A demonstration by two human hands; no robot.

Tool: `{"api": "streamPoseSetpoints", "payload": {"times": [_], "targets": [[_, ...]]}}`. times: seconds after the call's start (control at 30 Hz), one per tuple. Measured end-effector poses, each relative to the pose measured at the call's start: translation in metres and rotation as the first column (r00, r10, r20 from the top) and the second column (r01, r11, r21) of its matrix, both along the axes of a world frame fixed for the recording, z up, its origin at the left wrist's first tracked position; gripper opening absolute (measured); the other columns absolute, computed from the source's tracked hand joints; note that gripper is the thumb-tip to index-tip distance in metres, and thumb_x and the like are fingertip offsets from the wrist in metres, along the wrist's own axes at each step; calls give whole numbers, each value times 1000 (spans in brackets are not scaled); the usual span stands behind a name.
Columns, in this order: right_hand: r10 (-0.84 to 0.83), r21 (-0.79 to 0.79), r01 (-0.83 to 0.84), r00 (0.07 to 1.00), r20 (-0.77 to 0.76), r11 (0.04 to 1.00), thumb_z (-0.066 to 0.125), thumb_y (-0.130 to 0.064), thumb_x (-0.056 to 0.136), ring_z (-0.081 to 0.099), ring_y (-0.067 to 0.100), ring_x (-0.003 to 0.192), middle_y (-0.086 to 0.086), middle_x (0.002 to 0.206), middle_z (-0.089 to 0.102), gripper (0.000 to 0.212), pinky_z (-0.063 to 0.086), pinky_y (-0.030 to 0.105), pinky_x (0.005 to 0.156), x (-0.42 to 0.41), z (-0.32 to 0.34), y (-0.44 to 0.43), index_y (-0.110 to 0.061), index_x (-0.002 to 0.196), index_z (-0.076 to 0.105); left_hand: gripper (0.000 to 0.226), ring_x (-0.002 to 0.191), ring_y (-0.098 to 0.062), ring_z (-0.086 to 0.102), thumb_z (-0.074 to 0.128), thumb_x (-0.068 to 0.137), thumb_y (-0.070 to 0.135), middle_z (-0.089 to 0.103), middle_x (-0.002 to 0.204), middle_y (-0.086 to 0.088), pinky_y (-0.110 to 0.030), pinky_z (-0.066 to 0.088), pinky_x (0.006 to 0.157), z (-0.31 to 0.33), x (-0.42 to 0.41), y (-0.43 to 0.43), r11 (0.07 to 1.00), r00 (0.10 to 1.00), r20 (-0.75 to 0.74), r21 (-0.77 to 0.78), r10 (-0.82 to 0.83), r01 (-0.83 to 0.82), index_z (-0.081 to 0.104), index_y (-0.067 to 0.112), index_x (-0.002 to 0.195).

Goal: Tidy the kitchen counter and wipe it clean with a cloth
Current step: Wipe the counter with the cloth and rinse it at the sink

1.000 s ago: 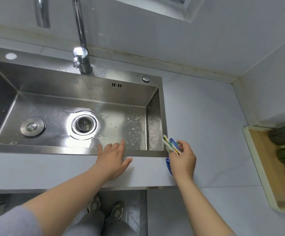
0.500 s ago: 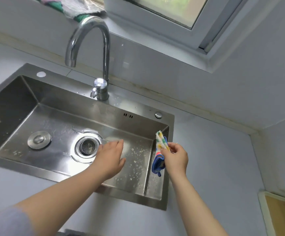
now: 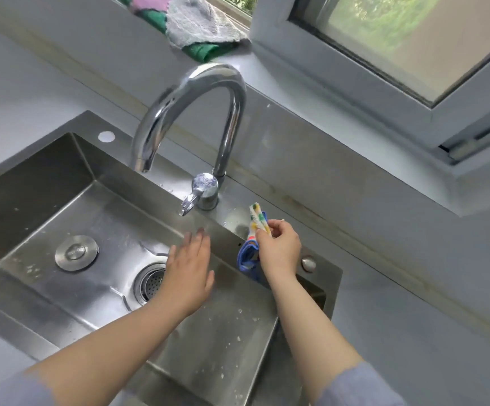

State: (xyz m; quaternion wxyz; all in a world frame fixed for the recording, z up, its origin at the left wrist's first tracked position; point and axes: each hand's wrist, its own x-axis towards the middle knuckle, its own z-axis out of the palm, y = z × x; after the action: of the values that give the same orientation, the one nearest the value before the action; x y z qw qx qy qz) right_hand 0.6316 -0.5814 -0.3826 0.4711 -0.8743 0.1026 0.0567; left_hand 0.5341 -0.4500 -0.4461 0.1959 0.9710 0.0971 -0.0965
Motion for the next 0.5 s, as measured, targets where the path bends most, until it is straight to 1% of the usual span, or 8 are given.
{"api": "streamPoseSetpoints", "payload": {"times": [0.07, 0.1, 0.13, 0.23, 0.3, 0.37, 0.43, 0.5], "targets": [[21, 7, -21, 1000, 10, 1000, 63, -9, 81, 56, 4, 66, -11, 73, 58, 12, 43, 10, 58, 18, -11, 26, -16, 91, 63, 88, 130, -43, 44, 80, 62, 23, 43, 145, -19, -59, 43, 94, -13, 10, 12, 999, 1000, 23, 43, 1, -2, 41, -1, 138], [26, 4, -26, 1000, 15, 1000, 62, -10, 80, 58, 10, 70, -9, 75, 60, 13, 47, 18, 65, 24, -15, 36, -15, 92, 64, 91, 128, -43, 46, 81, 57, 23, 44, 144, -19, -60, 43, 92, -17, 13, 16, 997, 1000, 27, 76, -9, 7, 42, 1, 136], [38, -7, -37, 999, 17, 999, 62, -11, 80, 59, 15, 75, -5, 79, 62, 13, 48, 25, 70, 32, -23, 46, -16, 93, 64, 93, 128, -42, 46, 81, 55, 23, 42, 145, -18, -61, 42, 93, -22, 18, 20, 994, 999, 29, 109, -15, 12, 41, 3, 136], [120, -77, -116, 991, 54, 990, 63, -18, 82, 60, 20, 88, 1, 94, 64, 18, 48, 34, 80, 42, -38, 63, -17, 100, 63, 89, 127, -40, 43, 74, 60, 23, 30, 152, -16, -64, 36, 101, -31, 26, 29, 983, 997, 67, 182, -36, 23, 41, 6, 140], [239, -161, -221, 966, 101, 962, 63, -20, 84, 58, 21, 96, 1, 103, 65, 24, 47, 36, 83, 41, -45, 69, -18, 108, 62, 91, 128, -39, 43, 71, 59, 21, 26, 154, -11, -67, 28, 103, -34, 31, 35, 977, 997, 69, 214, -37, 22, 40, 8, 143], [390, -296, -333, 907, 158, 895, 62, -17, 85, 55, 21, 110, 0, 117, 64, 35, 46, 35, 89, 37, -55, 72, -19, 119, 60, 98, 131, -39, 39, 72, 56, 19, 26, 152, -7, -70, 21, 104, -39, 36, 41, 972, 998, 58, 236, -28, 14, 36, 10, 146], [501, -367, -415, 848, 176, 832, 60, -14, 85, 45, 20, 129, 0, 135, 56, 46, 40, 34, 100, 34, -62, 72, -18, 131, 55, 101, 137, -39, 27, 75, 53, 17, 35, 148, -7, -70, 16, 103, -42, 40, 46, 964, 997, 70, 264, -26, 6, 37, 9, 146], [551, -421, -443, 816, 176, 791, 58, -12, 87, 40, 22, 135, 2, 143, 49, 50, 35, 36, 106, 35, -69, 71, -15, 136, 50, 101, 138, -39, 24, 77, 51, 17, 40, 145, -10, -69, 13, 102, -48, 41, 48, 961, 996, 86, 275, -35, 10, 38, 8, 144]]}}
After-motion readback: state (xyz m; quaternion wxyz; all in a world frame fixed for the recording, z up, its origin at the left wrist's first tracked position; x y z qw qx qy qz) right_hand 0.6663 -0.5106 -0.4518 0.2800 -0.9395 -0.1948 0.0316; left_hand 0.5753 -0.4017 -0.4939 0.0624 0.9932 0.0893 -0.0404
